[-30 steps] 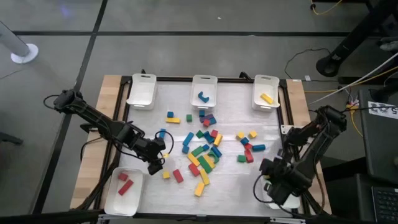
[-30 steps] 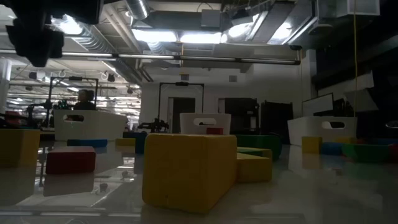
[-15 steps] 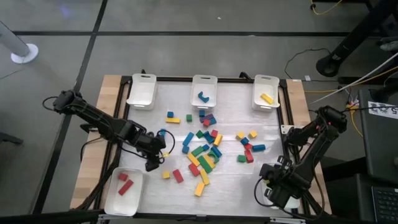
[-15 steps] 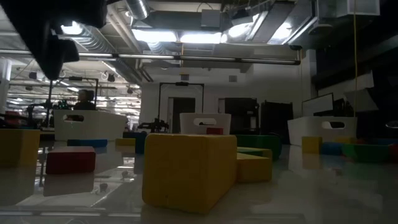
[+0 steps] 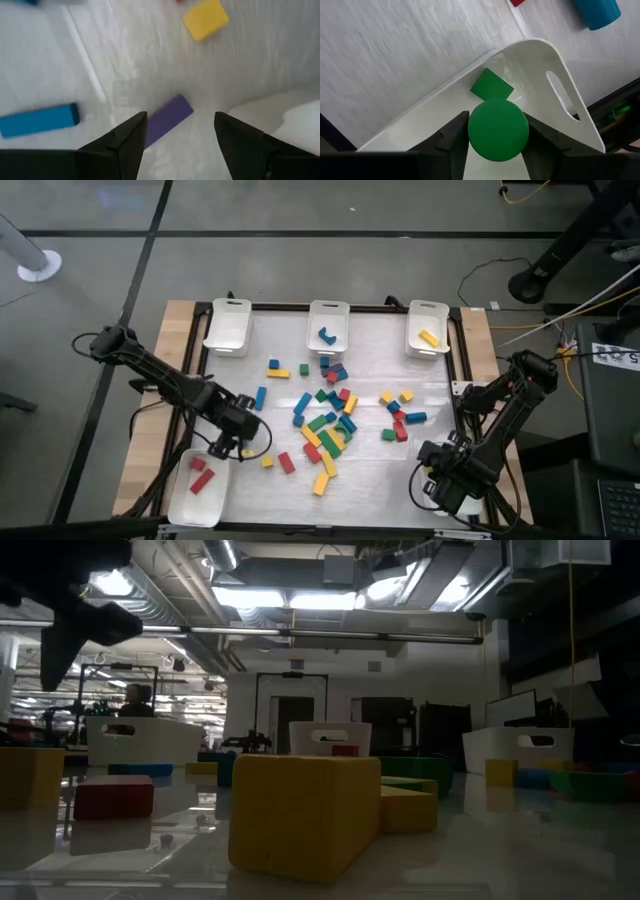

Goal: Sort blocks
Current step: Put the green block into the bottom right white bin, then put the violet block into the top left white bin

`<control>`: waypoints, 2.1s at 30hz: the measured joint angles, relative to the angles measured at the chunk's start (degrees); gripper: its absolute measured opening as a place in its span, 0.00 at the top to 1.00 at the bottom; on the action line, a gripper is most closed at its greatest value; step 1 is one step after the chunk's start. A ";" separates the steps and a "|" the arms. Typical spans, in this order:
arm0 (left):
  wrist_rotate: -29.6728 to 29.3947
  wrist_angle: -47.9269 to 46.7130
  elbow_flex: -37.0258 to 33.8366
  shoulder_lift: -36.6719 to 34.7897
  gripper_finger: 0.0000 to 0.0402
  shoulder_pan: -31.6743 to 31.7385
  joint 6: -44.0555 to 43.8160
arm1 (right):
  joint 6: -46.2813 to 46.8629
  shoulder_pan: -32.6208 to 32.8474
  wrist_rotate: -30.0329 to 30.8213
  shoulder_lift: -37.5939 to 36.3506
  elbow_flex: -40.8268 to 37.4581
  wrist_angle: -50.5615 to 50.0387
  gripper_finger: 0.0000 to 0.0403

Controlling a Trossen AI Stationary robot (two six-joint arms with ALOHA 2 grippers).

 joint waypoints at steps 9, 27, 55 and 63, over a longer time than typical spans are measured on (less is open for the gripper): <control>-2.34 -0.07 0.00 10.40 0.45 -1.21 11.69 | 0.03 0.00 1.64 0.02 0.00 0.00 0.57; -2.15 0.04 0.00 18.79 0.45 -1.16 21.94 | -0.01 0.00 3.72 0.04 0.04 -0.02 0.57; -2.40 -0.44 2.69 21.08 0.74 -1.18 18.94 | -0.06 0.00 8.66 0.07 0.07 1.60 0.57; -2.45 -1.02 4.19 21.06 0.76 -1.18 13.51 | -0.06 0.00 8.66 0.07 0.07 1.55 0.57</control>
